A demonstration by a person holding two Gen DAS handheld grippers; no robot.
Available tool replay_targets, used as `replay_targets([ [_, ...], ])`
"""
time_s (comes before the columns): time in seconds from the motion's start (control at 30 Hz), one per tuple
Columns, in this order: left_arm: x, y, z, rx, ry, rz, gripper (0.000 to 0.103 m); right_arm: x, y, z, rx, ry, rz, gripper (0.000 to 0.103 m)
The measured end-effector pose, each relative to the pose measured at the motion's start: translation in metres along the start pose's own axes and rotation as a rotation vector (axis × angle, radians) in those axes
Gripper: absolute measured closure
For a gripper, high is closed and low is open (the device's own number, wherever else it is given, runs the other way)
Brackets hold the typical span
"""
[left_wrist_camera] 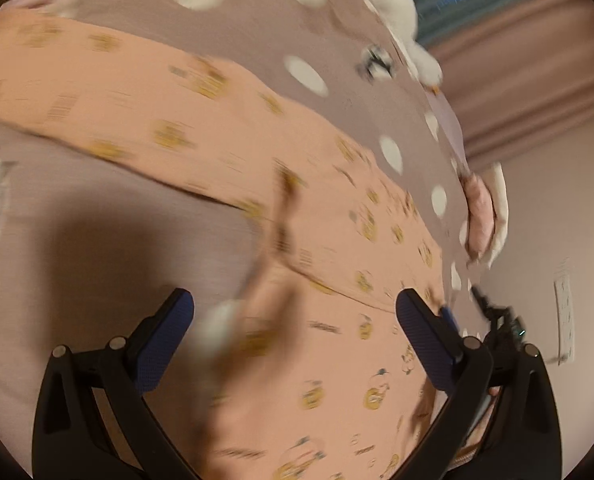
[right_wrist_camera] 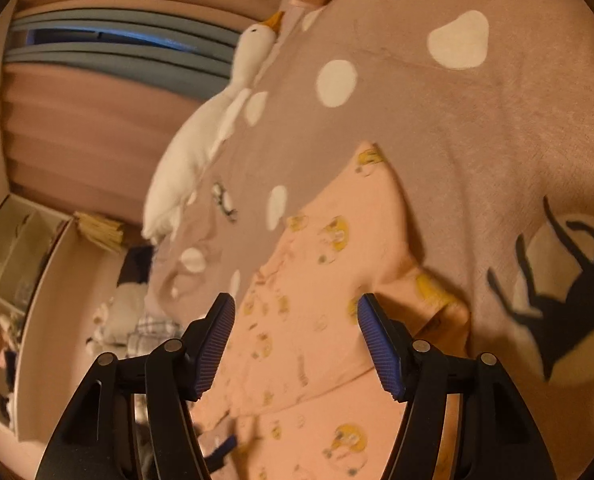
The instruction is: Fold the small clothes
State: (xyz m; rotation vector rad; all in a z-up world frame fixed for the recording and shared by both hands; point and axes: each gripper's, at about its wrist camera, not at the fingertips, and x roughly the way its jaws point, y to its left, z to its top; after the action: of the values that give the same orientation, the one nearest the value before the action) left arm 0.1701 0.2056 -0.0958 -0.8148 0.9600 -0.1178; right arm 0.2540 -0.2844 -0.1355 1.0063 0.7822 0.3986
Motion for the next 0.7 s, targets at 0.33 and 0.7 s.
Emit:
replay_targets([
  [0.33, -0.101, 0.129, 0.007, -0.401, -0.244, -0.071, 0.001, -0.06, -0.044, 0.001, 0.148, -0.093, 0.018, 0.037],
  [0.7, -0.123, 0.195, 0.042, -0.626, -0.446, -0.15, 0.001, -0.081, -0.002, -0.055, -0.036, -0.025, 0.053, 0.025],
])
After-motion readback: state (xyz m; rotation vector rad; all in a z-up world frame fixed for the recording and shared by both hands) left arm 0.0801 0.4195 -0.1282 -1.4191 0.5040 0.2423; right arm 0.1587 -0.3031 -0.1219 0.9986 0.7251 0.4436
